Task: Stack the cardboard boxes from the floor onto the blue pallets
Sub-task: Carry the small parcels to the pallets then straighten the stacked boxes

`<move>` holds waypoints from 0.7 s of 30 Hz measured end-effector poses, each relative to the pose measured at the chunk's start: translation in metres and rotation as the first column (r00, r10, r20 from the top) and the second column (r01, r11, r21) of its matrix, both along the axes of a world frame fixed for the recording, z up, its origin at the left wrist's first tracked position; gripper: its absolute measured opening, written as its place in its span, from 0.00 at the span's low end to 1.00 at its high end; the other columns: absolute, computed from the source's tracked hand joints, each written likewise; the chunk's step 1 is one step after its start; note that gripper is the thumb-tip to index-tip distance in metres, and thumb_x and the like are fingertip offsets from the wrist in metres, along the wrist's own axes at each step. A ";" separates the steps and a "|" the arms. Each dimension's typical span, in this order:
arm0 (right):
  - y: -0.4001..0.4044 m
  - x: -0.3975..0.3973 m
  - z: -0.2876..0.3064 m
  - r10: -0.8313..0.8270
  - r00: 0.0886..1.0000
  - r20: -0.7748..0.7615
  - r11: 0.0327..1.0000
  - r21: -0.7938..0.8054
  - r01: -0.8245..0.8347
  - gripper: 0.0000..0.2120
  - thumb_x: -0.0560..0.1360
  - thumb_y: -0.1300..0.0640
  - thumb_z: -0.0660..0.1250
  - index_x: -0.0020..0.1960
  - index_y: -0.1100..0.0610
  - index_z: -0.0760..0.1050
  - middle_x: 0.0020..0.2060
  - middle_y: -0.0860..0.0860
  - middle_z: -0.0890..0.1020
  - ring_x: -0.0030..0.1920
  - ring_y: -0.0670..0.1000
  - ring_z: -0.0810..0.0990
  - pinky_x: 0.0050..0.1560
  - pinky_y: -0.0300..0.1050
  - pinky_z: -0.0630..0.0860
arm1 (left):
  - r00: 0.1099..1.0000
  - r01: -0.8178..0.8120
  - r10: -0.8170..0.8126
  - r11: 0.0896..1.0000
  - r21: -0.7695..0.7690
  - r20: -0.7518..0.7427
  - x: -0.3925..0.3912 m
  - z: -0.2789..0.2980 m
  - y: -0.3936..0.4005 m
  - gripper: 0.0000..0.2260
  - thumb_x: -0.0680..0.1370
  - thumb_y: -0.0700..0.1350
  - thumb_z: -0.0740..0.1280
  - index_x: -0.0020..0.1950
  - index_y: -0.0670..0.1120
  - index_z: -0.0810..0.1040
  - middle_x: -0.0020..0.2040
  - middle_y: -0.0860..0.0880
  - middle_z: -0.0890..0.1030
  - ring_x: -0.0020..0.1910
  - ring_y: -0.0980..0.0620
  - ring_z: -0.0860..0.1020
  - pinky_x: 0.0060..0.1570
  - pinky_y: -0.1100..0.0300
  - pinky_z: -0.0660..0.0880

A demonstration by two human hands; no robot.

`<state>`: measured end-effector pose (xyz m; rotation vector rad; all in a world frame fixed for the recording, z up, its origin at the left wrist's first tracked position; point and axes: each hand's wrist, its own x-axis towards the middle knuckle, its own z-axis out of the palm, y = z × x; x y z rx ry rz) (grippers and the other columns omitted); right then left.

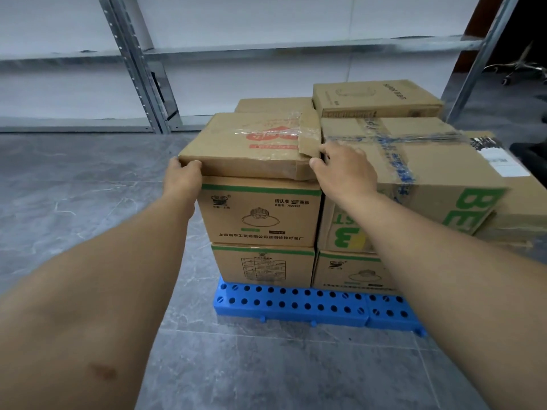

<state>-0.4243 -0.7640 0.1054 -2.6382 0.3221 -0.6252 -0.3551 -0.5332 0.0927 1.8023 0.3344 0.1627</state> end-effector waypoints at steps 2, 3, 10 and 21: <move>-0.001 0.000 0.000 0.003 1.000 0.003 1.000 0.017 -0.003 0.15 0.77 0.50 0.57 0.58 0.54 0.74 0.54 0.51 0.79 0.59 0.57 0.71 0.48 0.48 0.68 | 1.000 -0.008 0.009 1.000 -0.014 0.022 -0.001 -0.002 -0.002 0.15 0.79 0.45 0.58 0.65 0.48 0.69 0.52 0.49 0.74 0.40 0.56 0.70 0.33 0.62 0.64; -0.001 -0.001 0.001 0.000 1.000 0.011 1.000 0.031 -0.001 0.14 0.77 0.50 0.57 0.58 0.54 0.75 0.53 0.51 0.79 0.59 0.56 0.71 0.47 0.47 0.66 | 0.999 -0.018 0.019 1.000 -0.025 0.034 -0.002 -0.004 -0.002 0.15 0.78 0.45 0.58 0.65 0.48 0.70 0.50 0.49 0.74 0.39 0.57 0.69 0.32 0.62 0.64; 0.000 -0.003 -0.002 -0.019 1.000 0.018 0.999 0.032 0.019 0.13 0.78 0.53 0.56 0.59 0.54 0.74 0.53 0.51 0.79 0.59 0.55 0.71 0.49 0.49 0.68 | 0.996 -0.009 0.010 1.000 -0.015 0.084 -0.009 -0.018 0.001 0.16 0.77 0.40 0.58 0.65 0.48 0.70 0.51 0.51 0.74 0.41 0.57 0.71 0.33 0.64 0.65; 0.000 -0.004 -0.005 -0.030 0.997 0.070 1.000 -0.002 0.030 0.14 0.77 0.52 0.58 0.61 0.54 0.74 0.56 0.50 0.79 0.59 0.54 0.72 0.53 0.50 0.70 | 0.997 0.032 -0.031 0.999 -0.019 0.067 -0.006 -0.021 0.000 0.25 0.74 0.33 0.52 0.64 0.54 0.69 0.52 0.52 0.76 0.47 0.54 0.74 0.40 0.60 0.71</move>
